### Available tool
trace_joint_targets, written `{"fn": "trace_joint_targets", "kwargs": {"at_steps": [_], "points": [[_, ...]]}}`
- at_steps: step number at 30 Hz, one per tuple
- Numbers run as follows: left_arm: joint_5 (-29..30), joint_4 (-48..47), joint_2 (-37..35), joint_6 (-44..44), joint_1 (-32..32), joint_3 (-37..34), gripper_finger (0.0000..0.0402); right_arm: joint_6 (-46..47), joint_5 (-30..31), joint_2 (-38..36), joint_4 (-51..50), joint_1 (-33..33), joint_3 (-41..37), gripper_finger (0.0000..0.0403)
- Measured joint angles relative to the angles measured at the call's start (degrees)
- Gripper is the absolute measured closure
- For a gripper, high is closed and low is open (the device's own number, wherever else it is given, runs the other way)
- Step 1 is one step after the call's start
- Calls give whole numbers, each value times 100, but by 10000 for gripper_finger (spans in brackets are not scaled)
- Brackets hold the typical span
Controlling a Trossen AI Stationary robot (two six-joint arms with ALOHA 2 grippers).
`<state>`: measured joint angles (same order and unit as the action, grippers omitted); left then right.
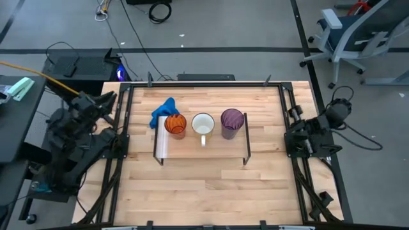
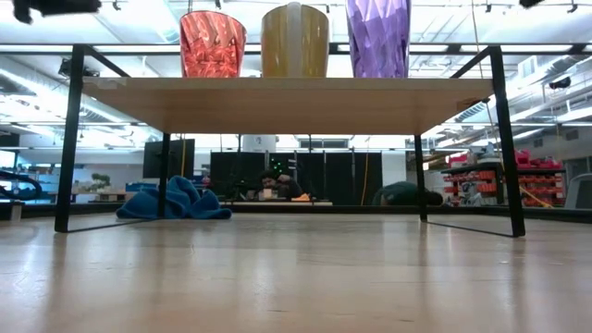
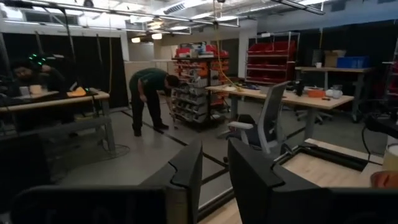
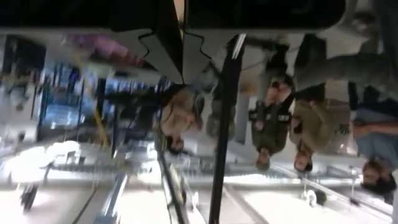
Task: Stack small to large cups/mugs on shelf
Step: Return to Home Position
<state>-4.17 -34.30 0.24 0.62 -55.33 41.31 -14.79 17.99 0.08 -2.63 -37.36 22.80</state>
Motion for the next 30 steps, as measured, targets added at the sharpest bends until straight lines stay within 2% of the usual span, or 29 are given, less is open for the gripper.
{"fn": "trace_joint_targets", "kwargs": {"at_steps": [10, 19, 30], "points": [[-19, 791, -1, -49, 2, -1073, 318, 1118, 15, -4, 67, -4, -879, 392], [-25, 2370, -3, -629, 2, -2089, 317, 1641, 33, -4, 399, -3, -1388, 392], [36, 3254, -3, -615, 2, -3101, 318, 1983, 12, -7, 996, -4, -2068, 392]]}}
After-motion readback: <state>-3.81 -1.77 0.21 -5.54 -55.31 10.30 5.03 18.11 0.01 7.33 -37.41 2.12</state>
